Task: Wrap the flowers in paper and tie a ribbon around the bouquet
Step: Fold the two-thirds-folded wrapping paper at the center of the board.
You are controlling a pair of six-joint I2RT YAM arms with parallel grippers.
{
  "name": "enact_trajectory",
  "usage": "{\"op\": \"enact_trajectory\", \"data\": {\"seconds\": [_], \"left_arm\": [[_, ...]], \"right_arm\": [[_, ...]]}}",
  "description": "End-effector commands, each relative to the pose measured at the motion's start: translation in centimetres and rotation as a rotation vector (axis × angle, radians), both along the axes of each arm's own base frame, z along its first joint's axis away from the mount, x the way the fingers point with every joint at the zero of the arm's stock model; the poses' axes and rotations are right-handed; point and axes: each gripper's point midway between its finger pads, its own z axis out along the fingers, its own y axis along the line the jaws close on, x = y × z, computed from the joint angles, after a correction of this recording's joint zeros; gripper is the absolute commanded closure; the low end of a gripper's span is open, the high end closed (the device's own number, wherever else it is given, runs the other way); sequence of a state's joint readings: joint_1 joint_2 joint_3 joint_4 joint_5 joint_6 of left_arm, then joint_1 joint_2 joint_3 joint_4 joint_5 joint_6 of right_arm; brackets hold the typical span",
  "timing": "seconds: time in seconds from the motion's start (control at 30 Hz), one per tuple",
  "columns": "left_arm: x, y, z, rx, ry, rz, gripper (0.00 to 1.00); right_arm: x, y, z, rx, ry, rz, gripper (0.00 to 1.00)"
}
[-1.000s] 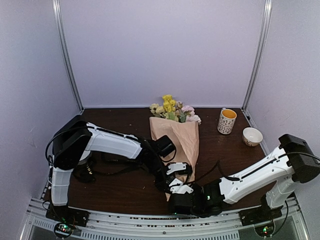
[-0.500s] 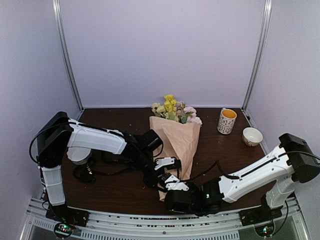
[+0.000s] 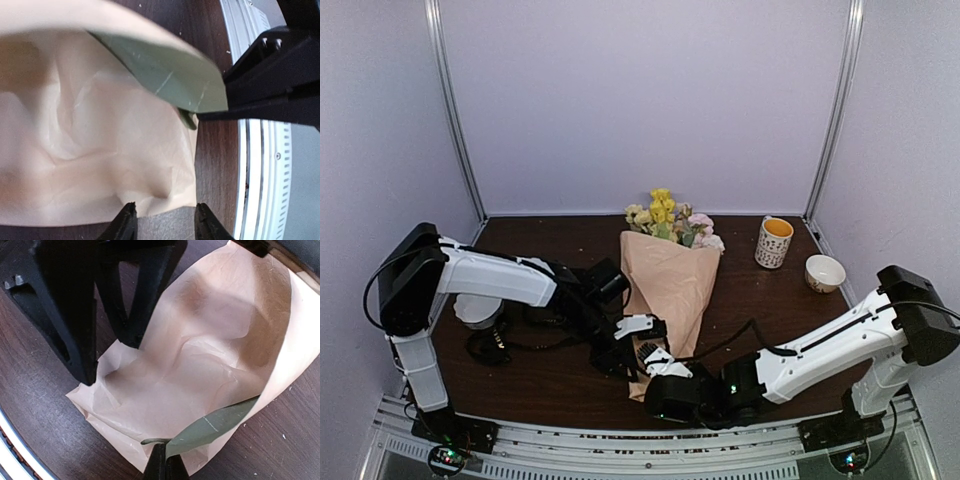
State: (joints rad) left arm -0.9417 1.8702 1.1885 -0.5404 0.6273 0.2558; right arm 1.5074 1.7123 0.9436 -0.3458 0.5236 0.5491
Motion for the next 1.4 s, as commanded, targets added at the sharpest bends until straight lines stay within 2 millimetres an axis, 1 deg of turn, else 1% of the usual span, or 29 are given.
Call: {"op": "enact_trajectory", "data": {"seconds": [0.0, 0.07, 0.1, 0.17, 0.23, 0.3, 0.37, 0.4, 0.43, 0.53, 0.6, 0.67, 0.77, 0.83, 0.87, 0.9, 0.97, 1.0, 1.07, 1.1, 1.2, 1.37], "left_arm": [[3.3, -0.3, 4.7, -0.148, -0.165, 0.076, 0.61], [3.8, -0.1, 5.0, -0.167, -0.246, 0.091, 0.61], [4.1, 0.1, 4.9, -0.163, -0.285, 0.101, 0.61], [5.3, 0.6, 4.7, -0.155, -0.321, 0.173, 0.62], [6.2, 0.5, 5.0, -0.199, -0.279, 0.234, 0.62], [7.4, 0.2, 5.8, -0.277, -0.207, 0.301, 0.63], [8.5, 0.2, 6.1, -0.325, -0.129, 0.372, 0.65], [8.8, 0.1, 6.2, -0.352, -0.088, 0.384, 0.65], [8.7, -0.2, 6.9, -0.397, -0.046, 0.376, 0.65], [7.1, -0.8, 9.5, -0.523, -0.004, 0.29, 0.61], [6.4, -0.7, 10.2, -0.546, -0.015, 0.252, 0.61], [5.6, -0.5, 10.2, -0.551, -0.009, 0.212, 0.63], [5.2, -0.1, 9.4, -0.523, -0.002, 0.196, 0.69], [5.5, 0.0, 8.7, -0.497, -0.02, 0.219, 0.72], [6.5, 0.2, 8.1, -0.467, -0.048, 0.274, 0.75], [7.9, 0.5, 7.2, -0.425, -0.085, 0.347, 0.77], [10.8, 1.9, 4.4, -0.274, -0.181, 0.496, 0.77], [11.7, 2.6, 3.1, -0.185, -0.237, 0.526, 0.77], [11.9, 3.1, 1.1, -0.041, -0.349, 0.502, 0.76], [12.0, 3.3, 0.5, -0.003, -0.377, 0.489, 0.76], [11.7, 3.4, -0.3, 0.014, -0.363, 0.486, 0.74], [10.7, 2.6, -1.0, -0.007, -0.289, 0.463, 0.7]], "right_arm": [[-1.3, -4.2, -4.1, -0.226, 0.064, 0.046, 1.0], [-1.2, -4.2, -4.1, -0.225, 0.066, 0.043, 1.0], [-1.2, -4.3, -4.1, -0.224, 0.067, 0.043, 1.0], [-1.1, -4.1, -4.0, -0.219, 0.065, 0.041, 1.0], [-1.1, -4.1, -3.9, -0.219, 0.064, 0.043, 1.0], [-1.1, -4.0, -3.9, -0.222, 0.063, 0.046, 1.0], [-1.1, -4.0, -4.0, -0.228, 0.062, 0.047, 1.0], [-1.0, -4.1, -3.9, -0.231, 0.062, 0.047, 1.0], [-1.1, -4.1, -3.9, -0.23, 0.062, 0.048, 1.0], [-1.0, -4.0, -3.8, -0.231, 0.058, 0.049, 1.0], [-1.0, -3.9, -3.7, -0.23, 0.056, 0.05, 1.0], [-1.0, -3.8, -3.9, -0.235, 0.056, 0.054, 1.0], [-1.0, -3.7, -4.0, -0.238, 0.058, 0.058, 1.0], [-1.0, -3.7, -4.1, -0.239, 0.059, 0.059, 1.0], [-1.0, -3.7, -4.1, -0.24, 0.059, 0.059, 1.0], [-1.0, -3.8, -4.1, -0.241, 0.06, 0.059, 1.0], [-1.0, -3.8, -4.1, -0.239, 0.062, 0.058, 1.0], [-1.0, -3.8, -4.0, -0.234, 0.063, 0.054, 1.0], [-1.0, -3.6, -3.9, -0.219, 0.07, 0.054, 1.0], [-1.1, -3.5, -3.7, -0.211, 0.071, 0.055, 1.0], [-0.9, -3.3, -3.4, -0.196, 0.069, 0.048, 1.0], [-0.8, -2.9, -3.3, -0.15, 0.084, 0.039, 1.0]]}}
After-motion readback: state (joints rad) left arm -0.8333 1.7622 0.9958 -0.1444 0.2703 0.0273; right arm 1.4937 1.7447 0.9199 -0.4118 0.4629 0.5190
